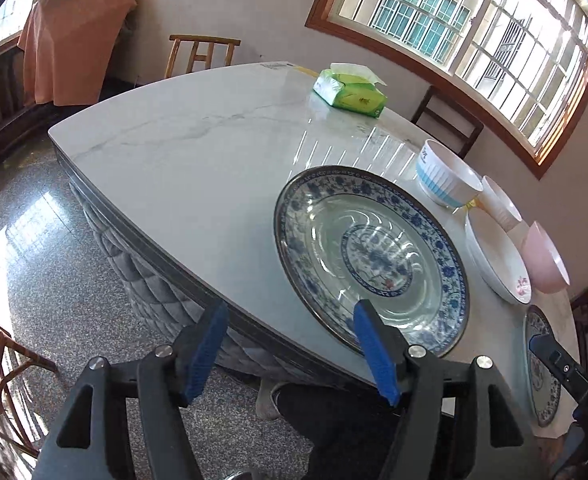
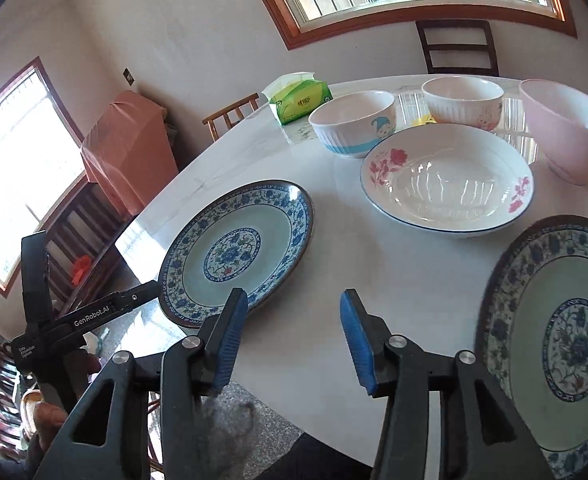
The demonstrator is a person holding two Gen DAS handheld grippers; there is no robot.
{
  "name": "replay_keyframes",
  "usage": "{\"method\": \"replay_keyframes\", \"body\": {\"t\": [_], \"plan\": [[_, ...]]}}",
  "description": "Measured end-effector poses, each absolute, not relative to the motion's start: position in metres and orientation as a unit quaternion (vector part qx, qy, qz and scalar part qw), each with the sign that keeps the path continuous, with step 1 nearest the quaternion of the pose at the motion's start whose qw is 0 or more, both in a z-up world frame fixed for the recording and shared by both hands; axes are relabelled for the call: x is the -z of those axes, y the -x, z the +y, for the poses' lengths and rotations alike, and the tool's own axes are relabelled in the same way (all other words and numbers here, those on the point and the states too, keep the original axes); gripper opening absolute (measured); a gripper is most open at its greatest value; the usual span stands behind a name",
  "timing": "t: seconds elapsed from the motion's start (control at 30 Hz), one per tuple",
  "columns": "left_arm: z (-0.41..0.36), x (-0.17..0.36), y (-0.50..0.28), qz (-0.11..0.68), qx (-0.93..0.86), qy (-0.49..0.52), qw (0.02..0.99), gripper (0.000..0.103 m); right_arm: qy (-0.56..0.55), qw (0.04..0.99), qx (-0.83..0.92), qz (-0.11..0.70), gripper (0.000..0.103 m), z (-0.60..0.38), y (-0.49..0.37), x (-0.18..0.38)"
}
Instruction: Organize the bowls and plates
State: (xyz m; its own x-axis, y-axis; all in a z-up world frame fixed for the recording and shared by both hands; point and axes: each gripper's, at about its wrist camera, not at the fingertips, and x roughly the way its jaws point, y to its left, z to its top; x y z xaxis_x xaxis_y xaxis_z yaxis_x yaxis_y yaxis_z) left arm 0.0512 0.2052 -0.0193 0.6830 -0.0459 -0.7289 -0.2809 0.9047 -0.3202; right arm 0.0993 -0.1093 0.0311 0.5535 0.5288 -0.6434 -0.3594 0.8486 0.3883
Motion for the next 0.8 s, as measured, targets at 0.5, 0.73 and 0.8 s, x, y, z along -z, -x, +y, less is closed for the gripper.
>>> {"method": "replay_keyframes", "body": {"t": [0.5,0.73,0.8], "plan": [[-0.003,-0.002,-0.094,0.443,0.131,0.038,0.886,0.067,-0.182,0.902,-0.045,0.388,0.056,-0.328,-0.045,-0.035],[-0.034,0.013,-0.131,0.483,0.187,0.075,0.852,0.067,-0.204,0.888,-0.062,0.407,0.056,-0.347,-0.053,-0.010],[-0.045,0.015,-0.135,0.489,0.195,0.068,0.847,0.067,-0.213,0.884,-0.073,0.411,0.056,-0.350,-0.058,-0.006]]}}
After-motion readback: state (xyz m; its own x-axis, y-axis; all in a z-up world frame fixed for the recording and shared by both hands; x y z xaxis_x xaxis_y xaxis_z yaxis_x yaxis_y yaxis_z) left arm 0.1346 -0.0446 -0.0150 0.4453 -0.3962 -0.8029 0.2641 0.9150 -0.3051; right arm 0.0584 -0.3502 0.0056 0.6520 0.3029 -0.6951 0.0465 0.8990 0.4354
